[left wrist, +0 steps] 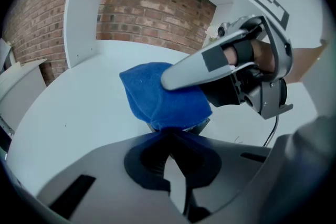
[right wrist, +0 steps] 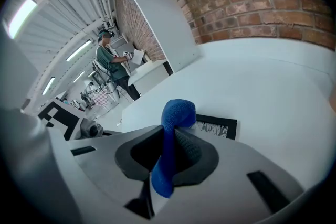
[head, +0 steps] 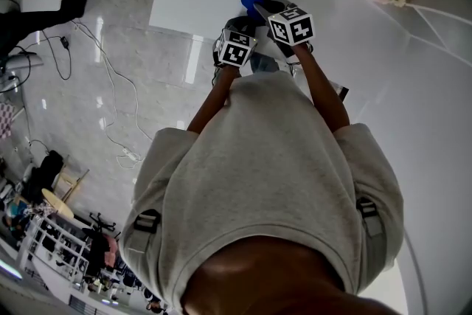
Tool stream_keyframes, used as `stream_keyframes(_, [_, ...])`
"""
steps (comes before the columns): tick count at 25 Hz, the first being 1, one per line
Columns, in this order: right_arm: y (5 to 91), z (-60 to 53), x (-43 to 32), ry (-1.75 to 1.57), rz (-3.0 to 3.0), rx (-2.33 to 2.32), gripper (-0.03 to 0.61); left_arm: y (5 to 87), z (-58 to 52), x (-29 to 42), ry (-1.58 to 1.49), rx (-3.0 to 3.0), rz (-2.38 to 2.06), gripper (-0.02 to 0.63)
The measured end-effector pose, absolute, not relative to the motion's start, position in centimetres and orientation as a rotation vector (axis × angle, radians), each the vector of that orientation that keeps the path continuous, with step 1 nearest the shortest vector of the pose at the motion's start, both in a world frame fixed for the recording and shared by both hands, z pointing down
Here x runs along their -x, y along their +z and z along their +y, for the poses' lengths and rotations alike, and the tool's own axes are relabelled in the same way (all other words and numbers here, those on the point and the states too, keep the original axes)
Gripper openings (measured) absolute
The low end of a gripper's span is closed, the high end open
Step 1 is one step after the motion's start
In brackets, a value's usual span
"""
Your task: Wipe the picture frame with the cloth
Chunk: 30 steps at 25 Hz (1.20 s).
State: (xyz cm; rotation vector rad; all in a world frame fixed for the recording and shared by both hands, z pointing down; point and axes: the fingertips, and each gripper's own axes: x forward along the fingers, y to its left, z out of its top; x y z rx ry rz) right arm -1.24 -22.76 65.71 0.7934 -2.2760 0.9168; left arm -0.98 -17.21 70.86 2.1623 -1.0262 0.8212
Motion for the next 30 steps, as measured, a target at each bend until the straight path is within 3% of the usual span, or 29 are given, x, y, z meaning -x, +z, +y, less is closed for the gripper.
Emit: stream_keyframes(30, [68.3,-23.7,-6.7,0.991,-2.084,-0.935,0.061,71.0,-17.1,1.1,0.837,-2.146,-1.024,0.017])
